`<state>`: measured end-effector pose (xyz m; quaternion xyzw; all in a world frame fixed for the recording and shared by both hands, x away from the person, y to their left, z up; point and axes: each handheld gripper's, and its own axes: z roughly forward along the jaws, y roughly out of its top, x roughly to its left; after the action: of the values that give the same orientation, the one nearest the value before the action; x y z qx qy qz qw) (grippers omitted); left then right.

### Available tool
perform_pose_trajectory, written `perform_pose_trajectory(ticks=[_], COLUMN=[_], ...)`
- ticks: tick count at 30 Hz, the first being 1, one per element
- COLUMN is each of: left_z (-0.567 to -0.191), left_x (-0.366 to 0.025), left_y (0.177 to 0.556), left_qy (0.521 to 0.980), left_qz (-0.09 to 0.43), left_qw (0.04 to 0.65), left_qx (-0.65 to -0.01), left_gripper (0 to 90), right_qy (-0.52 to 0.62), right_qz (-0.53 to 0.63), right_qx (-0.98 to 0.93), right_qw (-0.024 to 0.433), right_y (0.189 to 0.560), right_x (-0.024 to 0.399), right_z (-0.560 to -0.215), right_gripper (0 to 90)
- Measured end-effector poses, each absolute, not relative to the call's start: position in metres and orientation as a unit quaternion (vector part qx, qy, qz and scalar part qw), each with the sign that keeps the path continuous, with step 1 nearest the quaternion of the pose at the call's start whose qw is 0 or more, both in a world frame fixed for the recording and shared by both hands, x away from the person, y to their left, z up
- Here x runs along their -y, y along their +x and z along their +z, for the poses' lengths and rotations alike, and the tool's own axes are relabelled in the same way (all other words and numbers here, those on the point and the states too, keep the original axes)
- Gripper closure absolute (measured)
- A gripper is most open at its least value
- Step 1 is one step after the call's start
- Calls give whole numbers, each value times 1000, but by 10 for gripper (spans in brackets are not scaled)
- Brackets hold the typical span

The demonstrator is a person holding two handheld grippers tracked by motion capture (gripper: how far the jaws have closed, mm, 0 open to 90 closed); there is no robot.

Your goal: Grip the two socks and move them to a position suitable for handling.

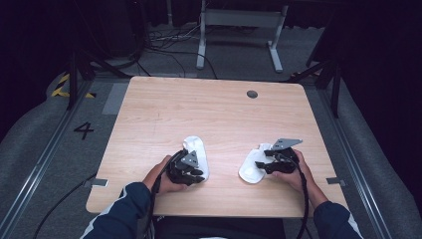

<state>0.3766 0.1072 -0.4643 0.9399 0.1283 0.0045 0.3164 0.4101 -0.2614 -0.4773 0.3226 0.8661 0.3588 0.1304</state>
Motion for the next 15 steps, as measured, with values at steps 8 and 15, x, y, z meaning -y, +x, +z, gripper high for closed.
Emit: perform_pose_trajectory(ticks=[8,15], left_z=[-461,-451], left_x=[-114,-125], left_y=[372,367], left_qy=[947,937], left_qz=[3,20], left_qw=[297,312], left_qx=[-126,-155], left_gripper=[685,529], right_qy=[277,229], right_qz=[366,368], right_qx=[-882,-897], right_qw=[110,83], right_y=[412,409], right_x=[235,207], right_z=[-477,-476], right_gripper=[381,381])
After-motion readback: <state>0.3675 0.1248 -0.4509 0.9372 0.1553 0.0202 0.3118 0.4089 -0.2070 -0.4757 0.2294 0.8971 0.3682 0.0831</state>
